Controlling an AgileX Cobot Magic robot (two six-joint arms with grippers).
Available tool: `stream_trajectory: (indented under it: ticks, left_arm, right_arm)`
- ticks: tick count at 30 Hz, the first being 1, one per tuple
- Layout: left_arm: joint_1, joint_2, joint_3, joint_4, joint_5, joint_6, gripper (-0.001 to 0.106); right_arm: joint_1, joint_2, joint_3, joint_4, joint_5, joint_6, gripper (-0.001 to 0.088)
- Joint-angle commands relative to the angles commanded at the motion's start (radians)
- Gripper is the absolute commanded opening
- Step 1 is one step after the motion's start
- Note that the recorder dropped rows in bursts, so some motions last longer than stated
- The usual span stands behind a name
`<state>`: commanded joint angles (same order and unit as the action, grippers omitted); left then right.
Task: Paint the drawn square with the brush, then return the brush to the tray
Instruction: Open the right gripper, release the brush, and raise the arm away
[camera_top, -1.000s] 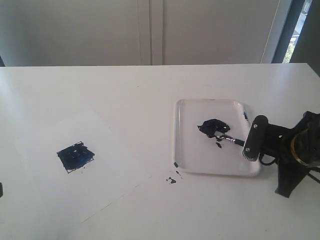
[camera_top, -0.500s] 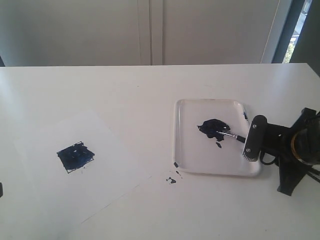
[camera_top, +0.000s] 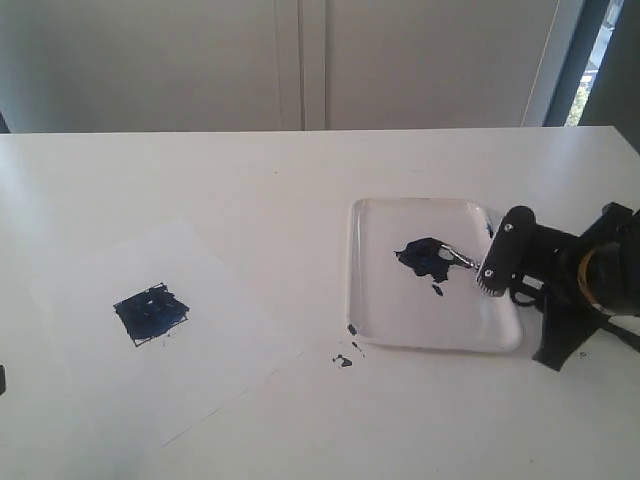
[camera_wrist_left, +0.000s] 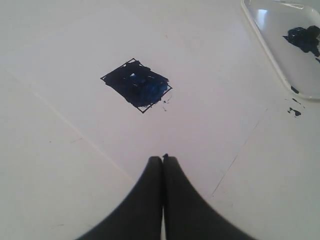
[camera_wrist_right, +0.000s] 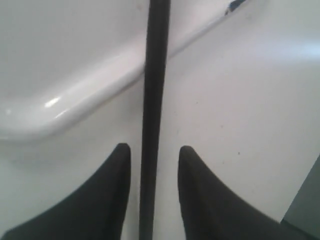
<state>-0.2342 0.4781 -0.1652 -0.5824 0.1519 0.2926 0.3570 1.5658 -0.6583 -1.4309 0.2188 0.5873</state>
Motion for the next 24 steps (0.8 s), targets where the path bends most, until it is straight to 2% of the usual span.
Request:
stream_trajectory:
  ticks: [3,11,14,17,20,21,24]
  left_arm:
    - [0.000,0.000,0.000,0.000,0.000,0.000,0.000]
    - [0.000,0.000,0.002,0.000,0.005,-0.009,0.000]
    - [0.000,0.000,0.005,-0.004,0.005,-0.048,0.000]
    - [0.000,0.000,0.005,-0.004,0.007,-0.052,0.000]
    - [0.000,0.000,0.005,-0.012,0.013,-0.084,0.000]
    - [0.000,0.000,0.005,-0.020,0.013,-0.087,0.000]
    - [0.000,0.000,0.005,-0.039,0.037,-0.074,0.000]
  right_arm:
    - [0.000,-0.041,-0.003,0.000,-0.039,0.080,0.0316]
    - [0.000,-0.215,-0.003,0.002,-0.254,0.502,0.0297]
    - [0.000,-0.275,-0.002,0.002,-0.303,0.547,0.0297]
    - [0.000,-0.296,-0.002,0.002,-0.231,0.533,0.0297]
    - [-0.002,-0.227,-0.015,-0.028,0.060,0.534,0.0283]
    - [-0.015,-0.180,-0.024,-0.079,0.105,0.544,0.0254]
    - [-0.043,-0.041,-0.075,-0.147,0.084,0.614,0.0141]
